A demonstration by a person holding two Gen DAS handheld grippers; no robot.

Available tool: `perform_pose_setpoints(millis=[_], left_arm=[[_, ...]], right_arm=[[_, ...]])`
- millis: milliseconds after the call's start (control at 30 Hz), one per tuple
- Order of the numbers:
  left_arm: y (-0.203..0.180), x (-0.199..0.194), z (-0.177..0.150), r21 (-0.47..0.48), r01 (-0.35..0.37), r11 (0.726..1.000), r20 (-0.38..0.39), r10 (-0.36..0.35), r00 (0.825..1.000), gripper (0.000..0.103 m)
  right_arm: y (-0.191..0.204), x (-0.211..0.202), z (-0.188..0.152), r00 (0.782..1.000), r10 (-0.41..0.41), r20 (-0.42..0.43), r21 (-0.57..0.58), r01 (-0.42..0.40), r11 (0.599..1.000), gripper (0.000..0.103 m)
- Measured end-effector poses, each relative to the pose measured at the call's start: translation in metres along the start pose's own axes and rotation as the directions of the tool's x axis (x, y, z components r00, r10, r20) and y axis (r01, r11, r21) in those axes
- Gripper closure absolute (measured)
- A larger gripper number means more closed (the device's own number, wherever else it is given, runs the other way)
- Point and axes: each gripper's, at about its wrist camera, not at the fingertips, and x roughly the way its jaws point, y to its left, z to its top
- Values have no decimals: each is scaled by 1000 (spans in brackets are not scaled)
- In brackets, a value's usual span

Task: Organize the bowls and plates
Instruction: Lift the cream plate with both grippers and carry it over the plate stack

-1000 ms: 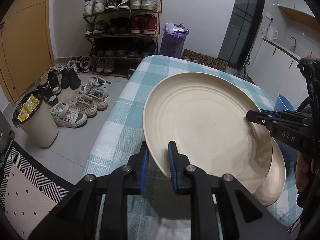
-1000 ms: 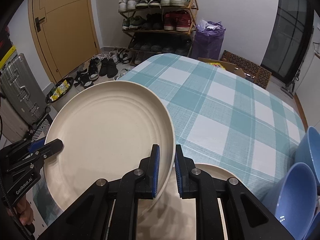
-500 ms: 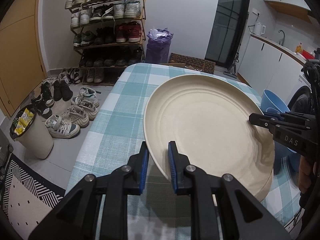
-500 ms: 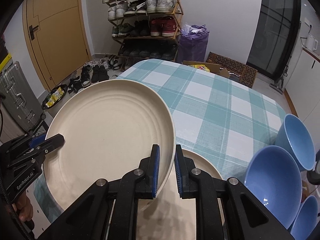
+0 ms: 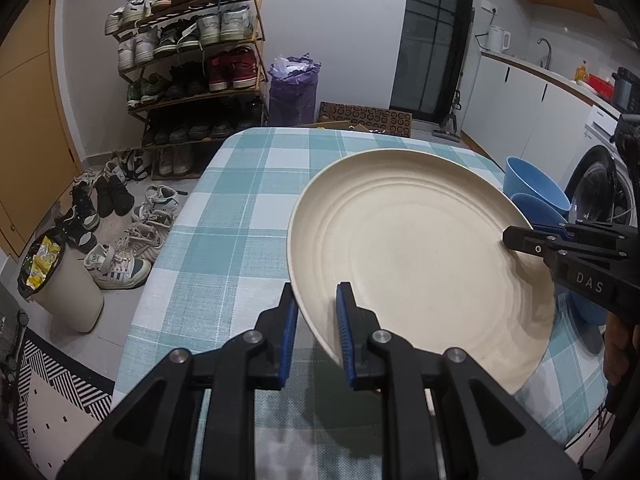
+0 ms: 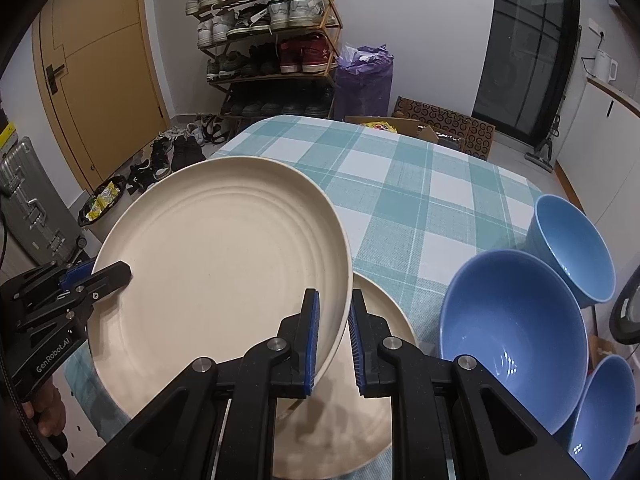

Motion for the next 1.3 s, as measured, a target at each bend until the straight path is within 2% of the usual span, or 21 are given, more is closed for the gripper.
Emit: perform_pose_setpoints(millis=[600, 1300], left_arm=[[-29, 17, -14, 55, 21, 998, -49, -19, 999, 86], [-46, 42, -23, 108, 14, 994, -85, -5, 996, 85]], right_arm=[[-21, 4, -39, 999, -30, -38, 63, 33, 997, 88], [-32, 25, -58, 994, -78, -74, 71, 84, 994, 88]])
